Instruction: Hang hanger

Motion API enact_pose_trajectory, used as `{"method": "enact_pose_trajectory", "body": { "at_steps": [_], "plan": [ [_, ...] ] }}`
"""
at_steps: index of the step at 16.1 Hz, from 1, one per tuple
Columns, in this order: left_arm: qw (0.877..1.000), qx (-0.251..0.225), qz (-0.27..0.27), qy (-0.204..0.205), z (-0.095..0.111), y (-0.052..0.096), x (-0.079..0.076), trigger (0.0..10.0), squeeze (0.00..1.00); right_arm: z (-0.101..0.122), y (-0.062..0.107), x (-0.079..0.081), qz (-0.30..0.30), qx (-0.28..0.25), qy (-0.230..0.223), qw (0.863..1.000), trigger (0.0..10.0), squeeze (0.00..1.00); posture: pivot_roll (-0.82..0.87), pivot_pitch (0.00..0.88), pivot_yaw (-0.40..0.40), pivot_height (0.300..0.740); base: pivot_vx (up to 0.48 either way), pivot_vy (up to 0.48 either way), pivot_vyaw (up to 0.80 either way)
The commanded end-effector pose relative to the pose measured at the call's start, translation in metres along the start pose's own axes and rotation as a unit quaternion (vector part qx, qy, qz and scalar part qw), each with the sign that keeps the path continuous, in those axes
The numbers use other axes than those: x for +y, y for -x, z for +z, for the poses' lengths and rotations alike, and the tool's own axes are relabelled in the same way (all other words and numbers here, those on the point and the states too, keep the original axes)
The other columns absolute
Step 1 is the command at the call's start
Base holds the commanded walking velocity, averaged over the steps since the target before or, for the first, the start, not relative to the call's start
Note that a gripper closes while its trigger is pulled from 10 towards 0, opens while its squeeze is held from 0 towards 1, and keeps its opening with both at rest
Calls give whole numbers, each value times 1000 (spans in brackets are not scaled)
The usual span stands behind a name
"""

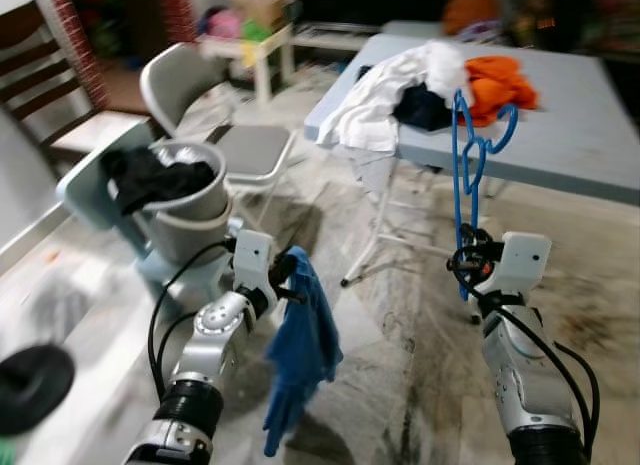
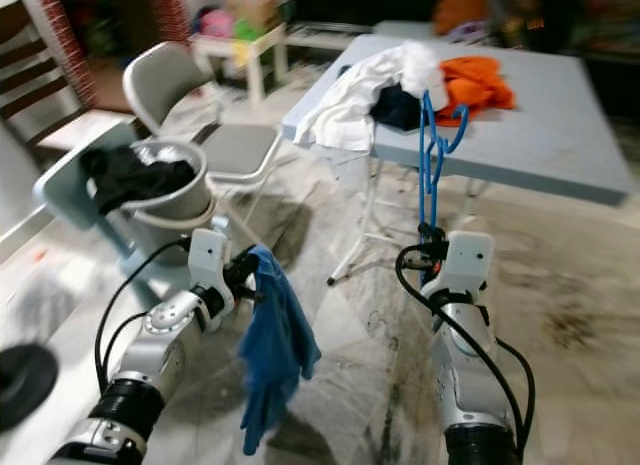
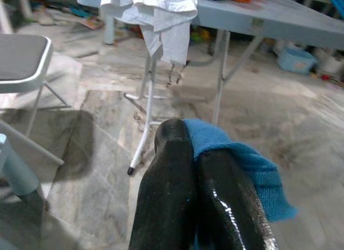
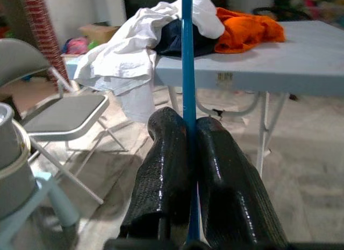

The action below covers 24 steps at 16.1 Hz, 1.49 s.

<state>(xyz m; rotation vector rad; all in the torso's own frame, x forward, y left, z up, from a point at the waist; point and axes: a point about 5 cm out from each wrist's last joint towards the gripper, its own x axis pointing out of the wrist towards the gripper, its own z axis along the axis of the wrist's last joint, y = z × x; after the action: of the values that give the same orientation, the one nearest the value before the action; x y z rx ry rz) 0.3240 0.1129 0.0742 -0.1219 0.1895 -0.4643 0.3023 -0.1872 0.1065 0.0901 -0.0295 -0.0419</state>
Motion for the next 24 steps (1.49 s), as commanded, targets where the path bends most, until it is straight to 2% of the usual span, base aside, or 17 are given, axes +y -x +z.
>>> {"method": "enact_pose_trajectory", "body": {
  "at_steps": [1,5,6,9,14,18,24],
  "plan": [
    [1000,-12,3,-4,7,-1,3,10000,0,6,-3,5,11,-11,2,1000,10000,0,-284,0,32,740,0,480,-800],
    [1000,-12,7,-2,6,0,5,10000,0,6,-2,5,12,-9,1,1000,10000,0,-283,0,28,740,0,480,-542],
    [999,-33,16,5,10,1,8,10000,0,5,-1,6,14,-7,3,1000,10000,0,-284,0,27,740,0,0,0],
    [998,-57,14,28,14,4,11,10000,0,4,2,8,16,-6,5,1000,10000,0,-287,0,28,740,0,0,0],
    [997,-64,0,33,17,3,11,10000,0,1,8,9,19,-6,9,1000,10000,0,-303,0,39,740,347,0,0],
    [998,-62,-6,33,16,3,11,10000,0,0,10,9,17,-5,8,1000,10000,0,-306,0,45,740,391,278,0],
    [998,-62,-5,31,16,4,11,10000,0,1,7,11,21,-5,7,1000,10000,0,-292,0,45,740,394,273,-800]
  ]
}}
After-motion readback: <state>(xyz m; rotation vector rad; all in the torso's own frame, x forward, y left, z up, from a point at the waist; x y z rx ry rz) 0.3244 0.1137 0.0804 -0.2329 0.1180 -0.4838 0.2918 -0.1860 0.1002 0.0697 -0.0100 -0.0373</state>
